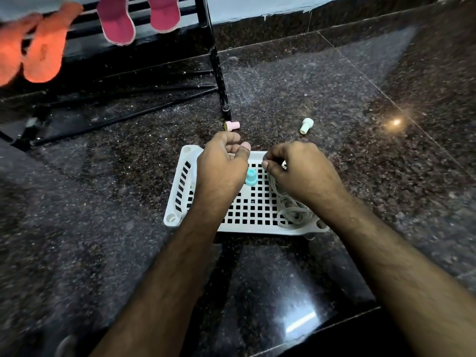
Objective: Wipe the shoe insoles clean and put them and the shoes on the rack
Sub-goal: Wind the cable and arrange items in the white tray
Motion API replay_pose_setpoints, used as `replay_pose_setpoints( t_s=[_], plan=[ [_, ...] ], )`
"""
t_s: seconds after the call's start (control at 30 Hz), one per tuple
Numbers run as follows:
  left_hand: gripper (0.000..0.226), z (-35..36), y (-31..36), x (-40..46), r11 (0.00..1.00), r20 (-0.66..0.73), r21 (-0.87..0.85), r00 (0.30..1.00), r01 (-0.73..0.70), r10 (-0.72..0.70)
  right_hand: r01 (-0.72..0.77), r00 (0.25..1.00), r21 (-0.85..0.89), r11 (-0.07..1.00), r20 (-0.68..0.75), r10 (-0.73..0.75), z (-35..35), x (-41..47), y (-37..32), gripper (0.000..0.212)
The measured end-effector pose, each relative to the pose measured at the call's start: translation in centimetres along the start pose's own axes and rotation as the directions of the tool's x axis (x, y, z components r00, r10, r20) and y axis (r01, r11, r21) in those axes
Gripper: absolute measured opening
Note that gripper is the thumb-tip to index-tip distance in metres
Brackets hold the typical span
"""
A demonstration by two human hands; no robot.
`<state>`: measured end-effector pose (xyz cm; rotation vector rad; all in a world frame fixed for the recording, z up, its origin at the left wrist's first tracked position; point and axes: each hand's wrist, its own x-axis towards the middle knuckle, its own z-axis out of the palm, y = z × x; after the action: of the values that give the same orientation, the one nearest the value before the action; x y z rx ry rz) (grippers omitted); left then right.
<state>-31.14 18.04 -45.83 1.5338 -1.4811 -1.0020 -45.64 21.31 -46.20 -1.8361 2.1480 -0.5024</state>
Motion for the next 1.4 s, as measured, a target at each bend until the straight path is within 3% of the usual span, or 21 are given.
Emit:
replay_pose_setpoints(
  t_s=[0.2, 0.5, 0.67, 1.0, 1.23, 1.4],
  plan=[
    [0.018, -0.2, -0.3, 0.1, 0.999, 0.001, 0.036, 1.0, -0.004, 0.004, 0.027, 1.0, -0.047, 0.999, 0.009, -0.027, -0.1, -0.8, -0.5, 0.018],
    [0.021, -2.6, -1.0, -4.1, 0.967, -0.033, 0.224, 0.991, -0.118, 0.129, 0.0, 1.0, -0.044, 0.999, 0.001, 0.0, -1.0, -5.9, -0.9, 0.02],
    [0.022, -3.9, -1.4, -7.0, 0.966, -0.067, 0.215, 0.985, -0.144, 0.161, 0.004, 1.0, -0.03, 1.0, 0.016, -0.004, -1.8, -9.5, -1.6, 0.026],
    [0.026, -4.7, -3.3, -12.0, 0.912, 0.045, 0.388, 0.991, -0.137, 0.129, -0.025, 0.998, -0.042, 0.999, 0.062, 0.027, -1.2, -14.4, -2.5, 0.028],
    [0.029, -6.6, -3.9, -11.3, 0.806, -0.036, 0.566, 0.972, -0.172, 0.232, -0.088, 0.996, -0.011, 0.996, -0.013, 0.087, -1.0, -13.7, -1.4, 0.031],
    [0.031, -6.8, -4.1, -10.4, 0.778, -0.082, 0.621, 0.979, -0.096, 0.187, -0.13, 0.989, -0.009, 0.991, 0.065, 0.13, -0.3, -12.7, -0.6, 0.04]
  ],
)
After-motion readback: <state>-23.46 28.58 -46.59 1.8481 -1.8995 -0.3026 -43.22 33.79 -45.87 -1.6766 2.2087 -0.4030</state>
